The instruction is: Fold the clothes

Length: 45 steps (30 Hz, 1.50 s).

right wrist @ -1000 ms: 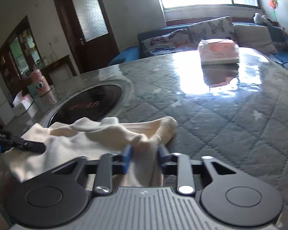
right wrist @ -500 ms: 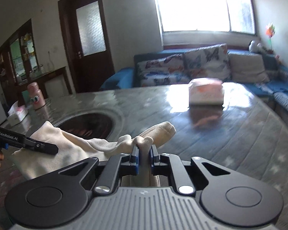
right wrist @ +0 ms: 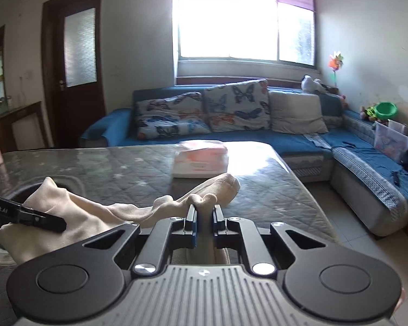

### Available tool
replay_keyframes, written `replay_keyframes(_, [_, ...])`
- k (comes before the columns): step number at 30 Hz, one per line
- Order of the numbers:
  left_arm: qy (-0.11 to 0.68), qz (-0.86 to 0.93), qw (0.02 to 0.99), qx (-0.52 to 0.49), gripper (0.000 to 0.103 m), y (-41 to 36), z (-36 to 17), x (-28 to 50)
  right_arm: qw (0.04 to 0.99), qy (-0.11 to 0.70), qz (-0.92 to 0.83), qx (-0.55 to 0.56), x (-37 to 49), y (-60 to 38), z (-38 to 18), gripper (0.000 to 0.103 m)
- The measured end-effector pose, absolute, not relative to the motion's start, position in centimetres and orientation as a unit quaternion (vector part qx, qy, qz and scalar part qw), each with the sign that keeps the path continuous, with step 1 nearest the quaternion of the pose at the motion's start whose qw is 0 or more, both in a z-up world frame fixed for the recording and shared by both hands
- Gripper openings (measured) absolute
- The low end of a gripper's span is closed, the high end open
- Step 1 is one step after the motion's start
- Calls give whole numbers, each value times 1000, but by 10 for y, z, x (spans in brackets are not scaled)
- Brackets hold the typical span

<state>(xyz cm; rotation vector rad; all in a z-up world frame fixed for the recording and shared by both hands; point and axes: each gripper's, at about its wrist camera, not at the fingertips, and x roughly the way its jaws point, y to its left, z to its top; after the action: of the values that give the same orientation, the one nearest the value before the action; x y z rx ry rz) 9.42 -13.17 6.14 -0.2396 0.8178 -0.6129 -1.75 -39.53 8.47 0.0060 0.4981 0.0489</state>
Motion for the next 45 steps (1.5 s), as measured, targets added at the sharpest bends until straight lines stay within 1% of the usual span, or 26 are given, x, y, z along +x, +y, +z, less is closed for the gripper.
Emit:
replay_keyframes(6, [400, -292, 863, -97, 17, -154, 50, 107, 964, 267, 2, 6, -1, -418, 64, 9])
replay_keyframes(13, [423, -280, 857, -92, 17, -157, 30, 116, 955, 297, -11, 13, 11, -431, 37, 9])
replay_keyframes(23, [427, -269, 858, -90, 30, -152, 21, 117, 945, 327, -17, 18, 22, -438, 11, 11])
replay_keyframes(25, [424, -268, 861, -85, 32, -152, 22, 117, 944, 328, -20, 19, 23, -439, 9, 12])
replay_keyframes(27, [420, -264, 865, -79, 38, -153, 22, 116, 944, 328, -23, 20, 23, -441, 8, 15])
replay_keyframes(30, [416, -258, 869, -70, 43, -153, 24, 114, 944, 329, -28, 17, 22, -442, 8, 21])
replay_keyframes(35, [416, -246, 873, -60, 49, -152, 25, 113, 943, 330, -36, 12, 21, -443, 10, 25])
replay_keyframes(39, [417, -235, 876, -54, 53, -150, 26, 112, 945, 324, -39, 7, 18, -443, 15, 26])
replay_keyframes(43, [419, -220, 879, -47, 57, -147, 27, 109, 949, 312, -37, -5, 14, -437, 23, 31])
replay_keyframes(45, [421, -212, 881, -45, 61, -143, 27, 107, 952, 305, -32, -7, 12, -435, 28, 40])
